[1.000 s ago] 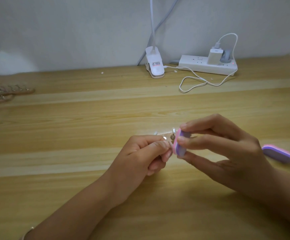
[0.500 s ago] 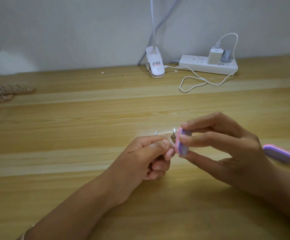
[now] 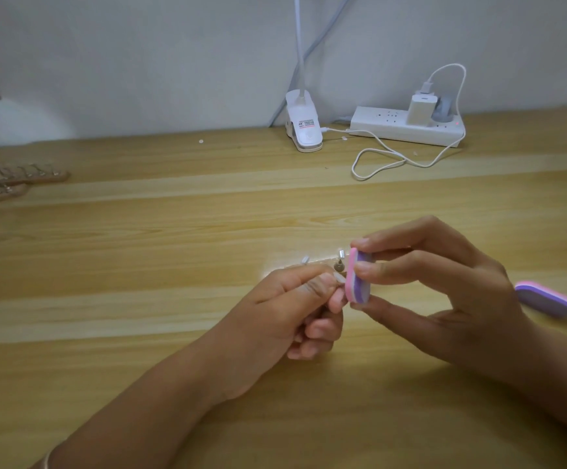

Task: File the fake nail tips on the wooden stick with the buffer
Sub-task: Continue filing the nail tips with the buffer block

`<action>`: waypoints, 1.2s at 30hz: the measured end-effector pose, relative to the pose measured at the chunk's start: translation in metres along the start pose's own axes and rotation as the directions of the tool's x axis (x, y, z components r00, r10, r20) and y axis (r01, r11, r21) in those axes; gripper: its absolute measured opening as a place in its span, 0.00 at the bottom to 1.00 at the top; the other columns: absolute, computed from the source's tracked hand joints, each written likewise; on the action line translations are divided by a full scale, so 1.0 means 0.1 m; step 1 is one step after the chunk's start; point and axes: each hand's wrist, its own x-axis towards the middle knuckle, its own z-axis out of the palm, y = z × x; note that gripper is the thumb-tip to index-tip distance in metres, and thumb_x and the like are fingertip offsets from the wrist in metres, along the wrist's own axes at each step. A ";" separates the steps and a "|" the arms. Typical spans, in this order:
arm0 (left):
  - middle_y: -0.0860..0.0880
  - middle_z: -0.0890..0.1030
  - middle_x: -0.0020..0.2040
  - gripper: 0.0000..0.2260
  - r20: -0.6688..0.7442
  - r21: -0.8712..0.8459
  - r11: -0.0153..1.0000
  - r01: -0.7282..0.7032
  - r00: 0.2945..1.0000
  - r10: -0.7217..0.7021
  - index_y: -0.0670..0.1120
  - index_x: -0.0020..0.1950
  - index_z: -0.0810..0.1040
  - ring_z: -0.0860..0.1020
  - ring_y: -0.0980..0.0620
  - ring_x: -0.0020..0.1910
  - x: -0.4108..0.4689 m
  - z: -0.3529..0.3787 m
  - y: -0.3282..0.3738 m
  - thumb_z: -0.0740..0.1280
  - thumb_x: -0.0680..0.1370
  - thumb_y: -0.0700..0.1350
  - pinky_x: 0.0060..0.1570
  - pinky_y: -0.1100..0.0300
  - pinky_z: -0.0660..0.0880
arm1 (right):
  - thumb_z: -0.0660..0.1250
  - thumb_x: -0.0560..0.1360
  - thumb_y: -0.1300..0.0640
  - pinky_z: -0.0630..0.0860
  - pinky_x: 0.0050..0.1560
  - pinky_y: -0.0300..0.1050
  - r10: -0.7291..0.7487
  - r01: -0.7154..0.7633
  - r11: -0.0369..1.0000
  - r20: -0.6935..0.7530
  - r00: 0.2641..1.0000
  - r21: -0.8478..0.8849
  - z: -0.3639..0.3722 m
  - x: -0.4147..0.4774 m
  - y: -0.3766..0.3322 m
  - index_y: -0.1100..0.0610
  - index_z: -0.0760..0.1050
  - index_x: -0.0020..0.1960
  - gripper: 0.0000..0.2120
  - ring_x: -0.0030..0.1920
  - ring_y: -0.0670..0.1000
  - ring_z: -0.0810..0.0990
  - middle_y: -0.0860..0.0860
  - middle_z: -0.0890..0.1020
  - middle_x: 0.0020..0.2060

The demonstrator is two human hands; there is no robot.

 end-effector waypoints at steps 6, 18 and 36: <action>0.52 0.65 0.30 0.11 -0.012 -0.018 1.000 -0.010 1.000 0.010 0.45 0.42 0.73 0.63 0.56 0.27 0.01 -0.01 -0.03 0.57 0.81 0.48 0.27 0.63 0.59 | 0.74 0.73 0.61 0.78 0.56 0.38 -0.023 0.022 1.000 0.016 1.000 0.022 0.03 -0.02 -0.03 0.60 0.80 0.53 0.09 0.53 0.49 0.82 0.60 0.80 0.52; 0.52 0.64 0.29 0.13 -0.014 0.001 1.000 -0.001 1.000 0.001 0.47 0.39 0.72 0.63 0.56 0.27 0.01 -0.01 -0.02 0.57 0.81 0.49 0.27 0.64 0.60 | 0.73 0.74 0.60 0.80 0.53 0.39 0.032 -0.032 0.999 0.004 0.999 0.008 0.02 -0.02 -0.01 0.63 0.82 0.51 0.08 0.53 0.49 0.81 0.58 0.79 0.52; 0.51 0.66 0.30 0.11 -0.066 0.040 0.999 -0.037 0.997 0.040 0.49 0.38 0.73 0.64 0.54 0.28 0.00 0.00 0.03 0.57 0.79 0.47 0.25 0.64 0.60 | 0.76 0.72 0.58 0.73 0.53 0.33 0.177 -0.180 0.983 -0.074 0.981 -0.040 -0.07 0.02 0.15 0.59 0.82 0.51 0.09 0.54 0.41 0.80 0.54 0.81 0.51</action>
